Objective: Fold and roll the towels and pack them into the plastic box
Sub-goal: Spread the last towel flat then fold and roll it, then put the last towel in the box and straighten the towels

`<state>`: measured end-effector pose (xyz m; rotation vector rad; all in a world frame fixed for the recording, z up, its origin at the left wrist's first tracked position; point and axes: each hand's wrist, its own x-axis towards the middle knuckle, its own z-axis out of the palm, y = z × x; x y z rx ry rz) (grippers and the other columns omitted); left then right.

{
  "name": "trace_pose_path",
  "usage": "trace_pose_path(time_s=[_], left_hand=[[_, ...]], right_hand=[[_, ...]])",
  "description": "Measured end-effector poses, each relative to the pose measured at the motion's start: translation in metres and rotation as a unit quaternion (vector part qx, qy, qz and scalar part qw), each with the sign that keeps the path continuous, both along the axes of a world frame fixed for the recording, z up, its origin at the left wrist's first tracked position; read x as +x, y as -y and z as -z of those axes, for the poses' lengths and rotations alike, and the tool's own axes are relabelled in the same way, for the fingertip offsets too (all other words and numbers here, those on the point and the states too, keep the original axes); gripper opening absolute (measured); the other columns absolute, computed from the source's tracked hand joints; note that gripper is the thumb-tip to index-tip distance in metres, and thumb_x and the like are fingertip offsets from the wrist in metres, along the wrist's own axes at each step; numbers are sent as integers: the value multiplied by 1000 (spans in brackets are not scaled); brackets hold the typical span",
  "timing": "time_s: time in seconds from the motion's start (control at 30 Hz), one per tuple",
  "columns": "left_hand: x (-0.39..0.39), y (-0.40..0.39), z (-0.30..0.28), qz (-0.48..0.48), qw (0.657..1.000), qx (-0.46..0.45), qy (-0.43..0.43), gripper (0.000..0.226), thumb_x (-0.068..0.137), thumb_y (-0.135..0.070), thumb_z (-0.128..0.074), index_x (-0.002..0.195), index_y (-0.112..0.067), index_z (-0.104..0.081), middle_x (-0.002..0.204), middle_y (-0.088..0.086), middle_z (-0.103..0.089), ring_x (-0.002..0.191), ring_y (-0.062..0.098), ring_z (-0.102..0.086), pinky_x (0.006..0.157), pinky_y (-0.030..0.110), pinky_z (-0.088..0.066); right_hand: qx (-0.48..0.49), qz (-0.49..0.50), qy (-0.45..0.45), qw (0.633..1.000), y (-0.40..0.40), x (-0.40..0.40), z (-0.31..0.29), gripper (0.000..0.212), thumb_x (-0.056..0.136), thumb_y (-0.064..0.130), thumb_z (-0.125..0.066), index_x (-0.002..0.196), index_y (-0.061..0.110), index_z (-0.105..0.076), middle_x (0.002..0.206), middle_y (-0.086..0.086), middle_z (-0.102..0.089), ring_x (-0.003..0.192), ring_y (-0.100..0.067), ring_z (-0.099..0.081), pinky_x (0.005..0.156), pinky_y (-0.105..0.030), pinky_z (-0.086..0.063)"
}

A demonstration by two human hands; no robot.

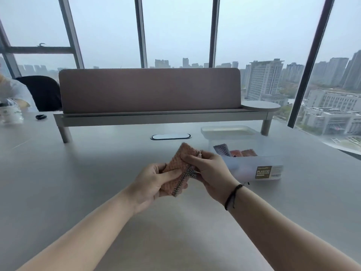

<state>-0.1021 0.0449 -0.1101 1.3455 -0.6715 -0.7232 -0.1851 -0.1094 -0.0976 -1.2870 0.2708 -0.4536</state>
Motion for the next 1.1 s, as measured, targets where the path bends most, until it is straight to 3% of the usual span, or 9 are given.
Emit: trace_pose_path(time_s=[0.17, 0.3, 0.4, 0.53, 0.63, 0.73, 0.87, 0.97, 1.1], left_hand=[[-14, 60, -26, -3, 1000, -4, -17, 49, 72, -23, -77, 110, 6, -67, 105, 24, -73, 92, 33, -69, 84, 46, -59], [-30, 120, -46, -55, 997, -46, 11, 37, 79, -20, -77, 103, 7, -68, 93, 19, -75, 75, 27, -72, 72, 41, -62], [-34, 161, -55, -82, 994, -55, 36, 32, 81, -21, -79, 99, 4, -69, 91, 19, -75, 72, 27, -71, 69, 39, -61], [-23, 197, -62, -66, 995, -25, 67, 28, 81, -20, -80, 99, -1, -69, 99, 23, -75, 85, 33, -74, 81, 52, -60], [-8, 212, -63, -46, 984, 50, 165, 34, 82, -23, -80, 110, -11, -65, 100, 12, -75, 93, 25, -74, 87, 40, -57], [3, 213, -59, -40, 945, 145, 289, 36, 86, -28, -73, 118, -21, -59, 100, -2, -73, 86, 14, -68, 73, 27, -50], [9, 208, -46, -6, 887, 217, 407, 34, 93, -24, -62, 126, -28, -54, 96, -11, -68, 81, 6, -62, 65, 22, -47], [10, 207, -38, 1, 848, 238, 474, 35, 92, -20, -57, 125, -29, -56, 95, -13, -69, 93, 10, -64, 82, 30, -53], [11, 204, -27, -33, 852, 200, 483, 29, 93, -17, -57, 120, -24, -63, 104, -6, -73, 98, 14, -65, 85, 24, -49]], right_hand=[[-4, 67, 5, 998, 50, -13, -33, 27, 78, 7, -80, 100, 0, -67, 96, -17, -74, 81, -23, -71, 73, -32, -59], [-24, 93, -10, 995, 96, -30, -60, 28, 80, 11, -79, 102, -3, -68, 93, -16, -75, 74, -22, -72, 63, -28, -59], [-91, 54, -72, 992, 129, -41, -75, 30, 83, 14, -76, 107, -4, -70, 99, -18, -75, 87, -29, -72, 79, -37, -60], [-185, 63, -128, 972, 169, -48, -85, 16, 86, 16, -74, 100, 8, -74, 82, -4, -71, 68, -17, -63, 56, -26, -48], [-252, 112, -139, 951, 196, -43, -86, 16, 83, 13, -76, 99, 11, -74, 80, -6, -71, 51, -13, -58, 47, -24, -38], [-329, 131, -157, 922, 217, -36, -77, 17, 79, 4, -79, 95, 8, -74, 83, -14, -74, 46, -13, -60, 40, -25, -43], [-354, 97, -200, 908, 233, -24, -52, 25, 68, -3, -85, 89, 5, -73, 98, -18, -74, 78, -23, -72, 77, -43, -62], [-384, 43, -222, 895, 235, -18, -38, 32, 68, -9, -82, 96, 5, -76, 105, -11, -74, 96, -26, -71, 86, -36, -60], [-421, 0, -232, 877, 233, -13, -30, 38, 73, -17, -69, 67, 20, -74, 108, -4, -75, 104, -29, -69, 93, -45, -56]])
